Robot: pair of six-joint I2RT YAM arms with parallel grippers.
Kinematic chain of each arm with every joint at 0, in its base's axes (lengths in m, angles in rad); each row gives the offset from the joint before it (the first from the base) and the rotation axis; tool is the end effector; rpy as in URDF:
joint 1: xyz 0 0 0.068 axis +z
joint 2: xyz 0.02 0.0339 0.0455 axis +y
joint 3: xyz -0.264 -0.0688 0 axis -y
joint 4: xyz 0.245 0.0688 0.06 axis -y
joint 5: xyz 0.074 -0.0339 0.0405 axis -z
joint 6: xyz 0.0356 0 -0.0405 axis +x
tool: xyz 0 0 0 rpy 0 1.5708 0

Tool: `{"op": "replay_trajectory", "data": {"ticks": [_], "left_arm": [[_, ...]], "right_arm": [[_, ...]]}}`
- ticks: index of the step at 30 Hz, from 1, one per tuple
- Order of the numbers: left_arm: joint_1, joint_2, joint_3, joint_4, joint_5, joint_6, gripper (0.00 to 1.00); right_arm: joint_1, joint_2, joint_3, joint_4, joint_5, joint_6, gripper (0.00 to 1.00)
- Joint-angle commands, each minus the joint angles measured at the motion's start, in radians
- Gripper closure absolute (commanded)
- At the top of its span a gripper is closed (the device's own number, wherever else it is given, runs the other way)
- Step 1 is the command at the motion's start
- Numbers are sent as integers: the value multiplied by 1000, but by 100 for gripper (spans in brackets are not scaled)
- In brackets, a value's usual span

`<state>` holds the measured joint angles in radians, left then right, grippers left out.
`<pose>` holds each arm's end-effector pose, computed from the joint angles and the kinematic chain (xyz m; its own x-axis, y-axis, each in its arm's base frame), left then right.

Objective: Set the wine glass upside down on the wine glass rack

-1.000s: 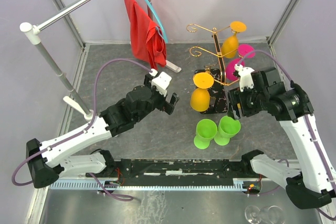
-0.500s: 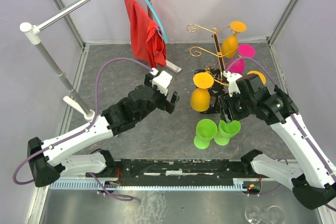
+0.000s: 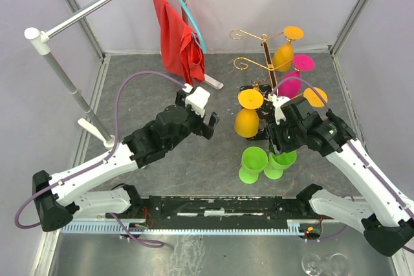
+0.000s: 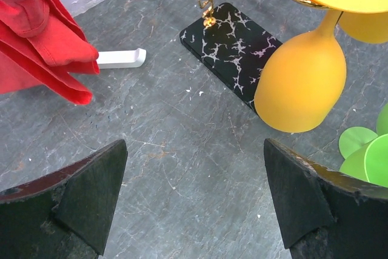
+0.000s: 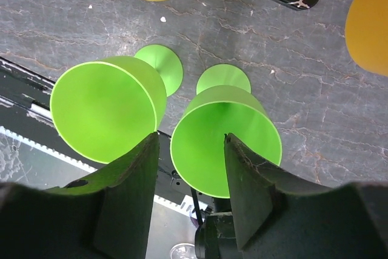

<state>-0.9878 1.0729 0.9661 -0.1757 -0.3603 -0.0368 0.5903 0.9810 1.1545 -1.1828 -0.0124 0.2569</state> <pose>0.1464 -0.1993 0.3491 -0.1752 0.2032 -0.9633 0.5888 0.8059 0.0629 0.1347 0.0908 0.3415 -0.8229 -0.2456 -0.5123 -0.3649 0.9196 0.1454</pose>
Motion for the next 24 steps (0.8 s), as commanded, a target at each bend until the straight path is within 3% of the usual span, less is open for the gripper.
{"op": "replay_trajectory", "data": {"ticks": [1,13,24], "left_arm": [[3,-28,20,24,-19,-35,1],[1,-40,13,15,-35,-35,1],[2,-47,7,13,-46,-35,1]], "right_arm": [[22,9,-17,38,44,40,46],[53,42,-58,71,99,89,58],[79,27,-71,67,143,119,59]]}}
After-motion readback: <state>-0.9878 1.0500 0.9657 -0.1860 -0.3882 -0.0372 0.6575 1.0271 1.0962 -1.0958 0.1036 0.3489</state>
